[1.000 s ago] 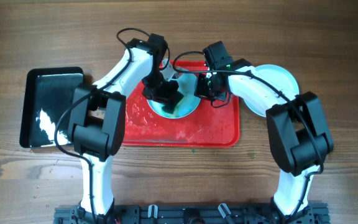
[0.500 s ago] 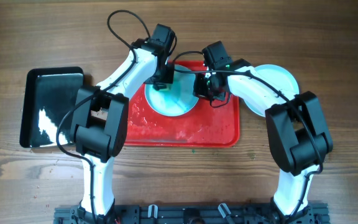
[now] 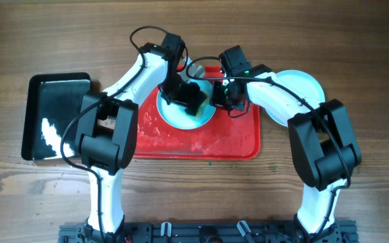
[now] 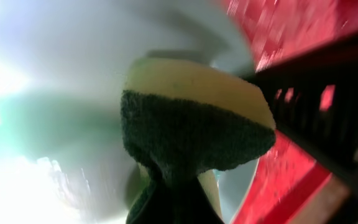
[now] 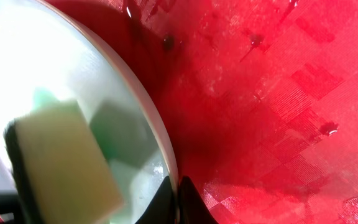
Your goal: Clean dirty plates on tray and stack at the side
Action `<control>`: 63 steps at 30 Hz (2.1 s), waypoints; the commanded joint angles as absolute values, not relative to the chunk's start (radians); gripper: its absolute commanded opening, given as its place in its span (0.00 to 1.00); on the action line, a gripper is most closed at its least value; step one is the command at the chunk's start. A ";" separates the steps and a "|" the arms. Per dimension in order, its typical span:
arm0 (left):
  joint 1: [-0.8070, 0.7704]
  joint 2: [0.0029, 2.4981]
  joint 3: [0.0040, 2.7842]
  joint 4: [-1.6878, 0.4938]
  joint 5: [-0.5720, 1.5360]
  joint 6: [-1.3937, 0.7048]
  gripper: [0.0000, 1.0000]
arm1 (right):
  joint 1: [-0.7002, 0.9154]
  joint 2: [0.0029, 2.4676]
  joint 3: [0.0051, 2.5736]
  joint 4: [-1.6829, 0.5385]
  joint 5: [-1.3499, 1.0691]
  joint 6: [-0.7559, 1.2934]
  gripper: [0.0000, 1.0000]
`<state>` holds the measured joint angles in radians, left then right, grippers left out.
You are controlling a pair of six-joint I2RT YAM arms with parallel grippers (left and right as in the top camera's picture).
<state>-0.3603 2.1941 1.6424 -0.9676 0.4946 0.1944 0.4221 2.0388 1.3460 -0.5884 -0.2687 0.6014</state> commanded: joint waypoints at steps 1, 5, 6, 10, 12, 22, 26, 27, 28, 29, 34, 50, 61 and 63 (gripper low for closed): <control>-0.363 2.213 1.640 -0.837 0.410 0.113 0.04 | 0.418 2.040 1.348 -0.584 -0.267 0.602 0.04; -0.363 2.213 1.640 -0.766 -0.027 -0.093 0.04 | 0.418 2.040 1.348 -0.585 -0.267 0.602 0.04; -0.363 2.213 1.640 -0.772 -0.138 -0.138 0.04 | 0.418 2.040 1.348 -0.585 -0.267 0.601 0.04; -0.360 2.213 1.640 -0.860 -0.346 -0.294 0.04 | 0.418 2.040 1.348 -0.584 -0.267 0.601 0.04; -0.360 2.213 1.640 -0.926 -0.236 -0.307 0.04 | 0.418 2.040 1.348 -0.584 -0.267 0.602 0.04; -0.361 2.213 1.640 -1.087 0.661 0.154 0.04 | 0.418 2.040 1.348 -0.583 -0.271 0.602 0.04; -0.340 2.212 1.645 -0.968 0.626 0.088 0.04 | 0.418 2.040 1.348 -0.585 -0.271 0.601 0.04; -0.318 2.212 1.663 -0.944 0.540 -0.014 0.04 | 0.418 2.040 1.348 -0.584 -0.271 0.601 0.04; -0.297 2.212 1.689 -0.945 0.474 -0.072 0.04 | 0.418 2.040 1.348 -0.584 -0.271 0.600 0.04; -0.275 2.212 1.711 -0.951 0.431 -0.110 0.04 | 0.418 2.040 1.348 -0.584 -0.271 0.600 0.04; -0.126 2.171 1.888 -1.065 0.368 -0.141 0.04 | 0.418 2.040 1.348 -0.575 -0.271 0.602 0.04; -0.092 2.141 1.881 -1.112 0.287 -0.139 0.04 | 0.466 2.078 1.348 -0.472 -0.184 0.706 0.09; -0.091 2.141 1.881 -1.113 0.263 -0.139 0.04 | 0.498 2.114 1.348 -0.412 -0.184 0.706 0.04; -0.091 2.141 1.881 -1.116 0.263 -0.139 0.04 | 0.497 2.110 1.348 -0.424 -0.221 0.690 0.04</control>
